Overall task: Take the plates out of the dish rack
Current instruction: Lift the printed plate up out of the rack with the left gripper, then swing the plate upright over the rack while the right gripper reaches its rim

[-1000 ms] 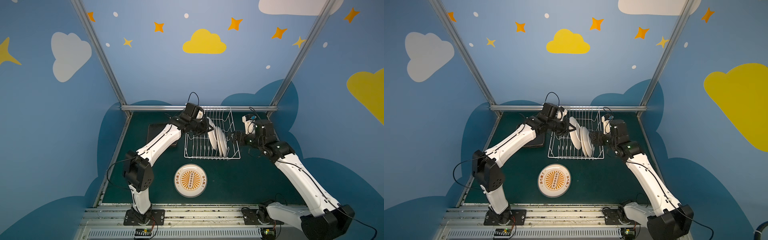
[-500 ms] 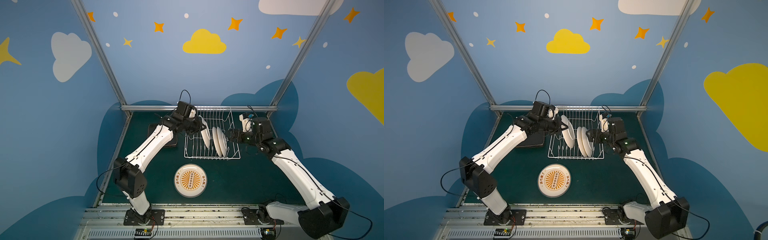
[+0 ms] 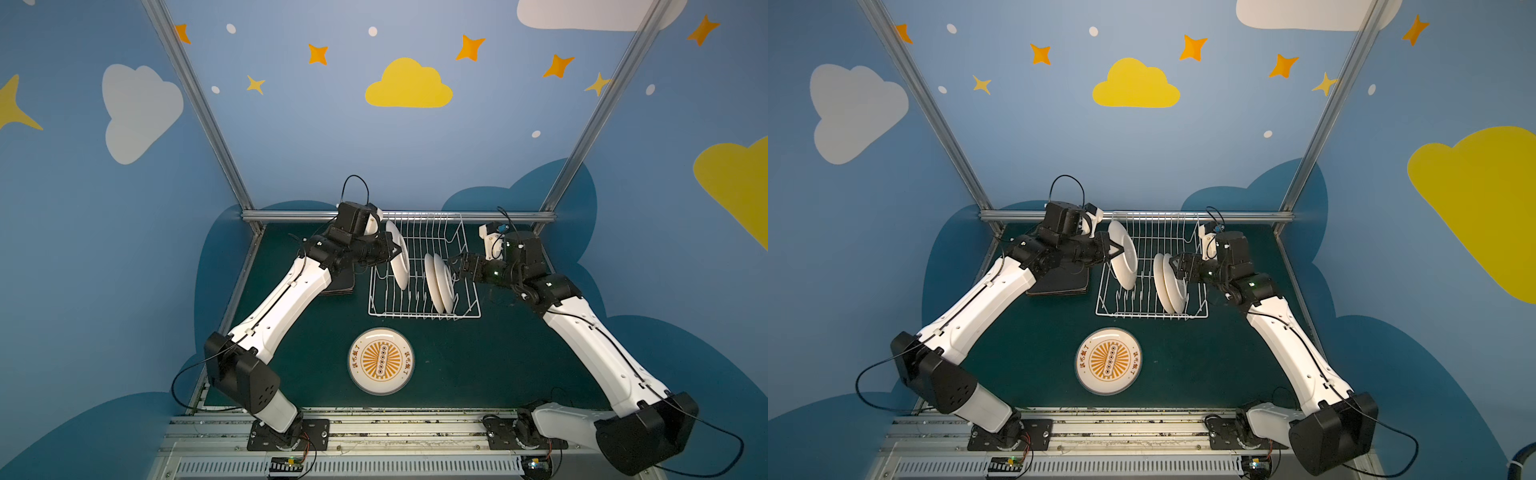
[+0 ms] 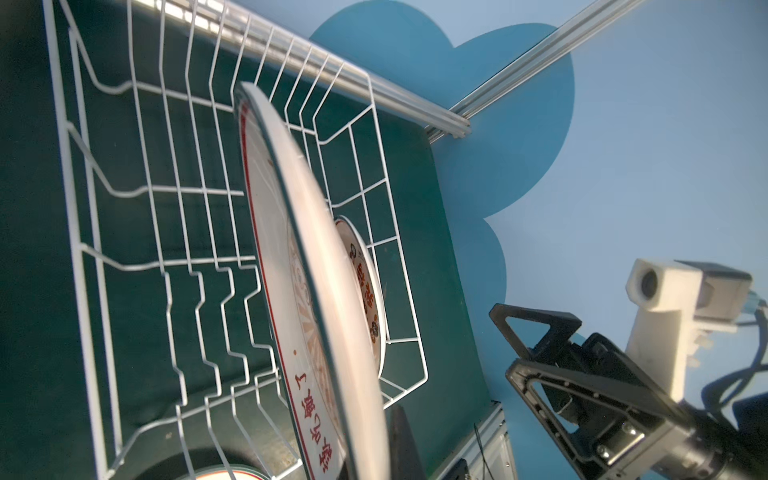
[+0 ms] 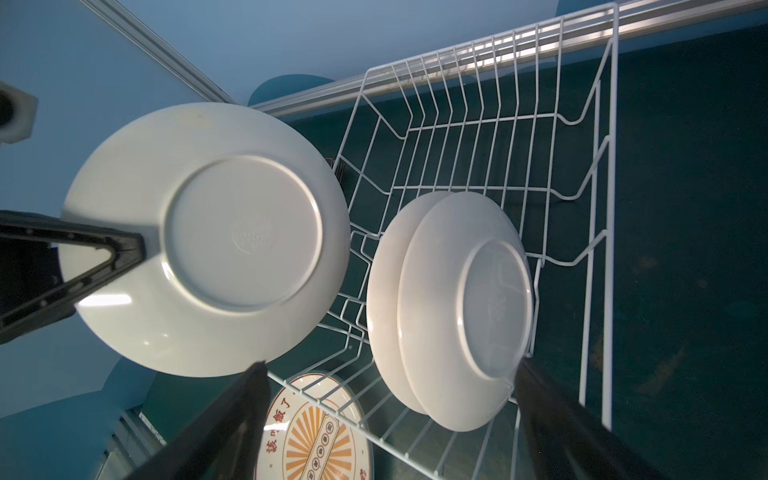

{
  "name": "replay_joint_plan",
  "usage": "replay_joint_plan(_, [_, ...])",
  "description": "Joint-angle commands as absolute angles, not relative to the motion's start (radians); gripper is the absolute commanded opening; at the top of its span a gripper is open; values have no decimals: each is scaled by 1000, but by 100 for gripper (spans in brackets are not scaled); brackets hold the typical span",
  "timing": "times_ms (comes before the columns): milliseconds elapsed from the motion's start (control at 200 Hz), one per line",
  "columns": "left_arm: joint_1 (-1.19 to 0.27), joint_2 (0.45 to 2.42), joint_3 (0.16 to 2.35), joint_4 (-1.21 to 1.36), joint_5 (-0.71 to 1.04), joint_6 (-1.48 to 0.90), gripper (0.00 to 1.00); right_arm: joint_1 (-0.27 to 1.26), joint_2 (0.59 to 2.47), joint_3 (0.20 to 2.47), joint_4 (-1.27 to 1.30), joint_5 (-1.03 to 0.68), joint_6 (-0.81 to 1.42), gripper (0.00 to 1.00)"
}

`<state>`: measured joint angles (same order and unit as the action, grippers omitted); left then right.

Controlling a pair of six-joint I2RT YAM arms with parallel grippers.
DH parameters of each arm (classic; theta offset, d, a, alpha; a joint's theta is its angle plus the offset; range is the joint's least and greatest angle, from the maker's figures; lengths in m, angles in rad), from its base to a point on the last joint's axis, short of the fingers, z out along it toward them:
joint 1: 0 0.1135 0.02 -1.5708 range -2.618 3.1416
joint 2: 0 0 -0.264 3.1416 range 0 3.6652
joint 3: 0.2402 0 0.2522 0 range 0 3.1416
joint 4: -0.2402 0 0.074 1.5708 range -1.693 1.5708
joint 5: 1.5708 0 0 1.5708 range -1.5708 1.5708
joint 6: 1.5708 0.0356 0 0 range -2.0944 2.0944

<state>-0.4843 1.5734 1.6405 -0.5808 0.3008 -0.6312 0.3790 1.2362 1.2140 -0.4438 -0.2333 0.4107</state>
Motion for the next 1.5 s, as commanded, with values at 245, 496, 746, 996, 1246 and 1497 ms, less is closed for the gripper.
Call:
replay_joint_plan(245, [-483,1421,1555,-410,263,-75,3,373,1230,1303,-434,-299,548,91])
replay_joint_plan(496, [-486,1309,1366,-246,199,170,3,370,1299,1391,-435,-389,614,91])
replay_joint_plan(746, [-535,1256,1243,-209,97,537,3,371,1370,1435,-361,-481,735,91])
replay_joint_plan(996, [-583,1234,1145,-147,-20,816,3,389,1426,1489,-368,-508,762,91])
replay_joint_plan(1246, [-619,1207,1066,-75,-74,994,3,421,1485,1535,-418,-511,762,85])
replay_joint_plan(1497, [-644,1193,1018,-20,-106,1106,3,479,1539,1559,-468,-460,772,77])
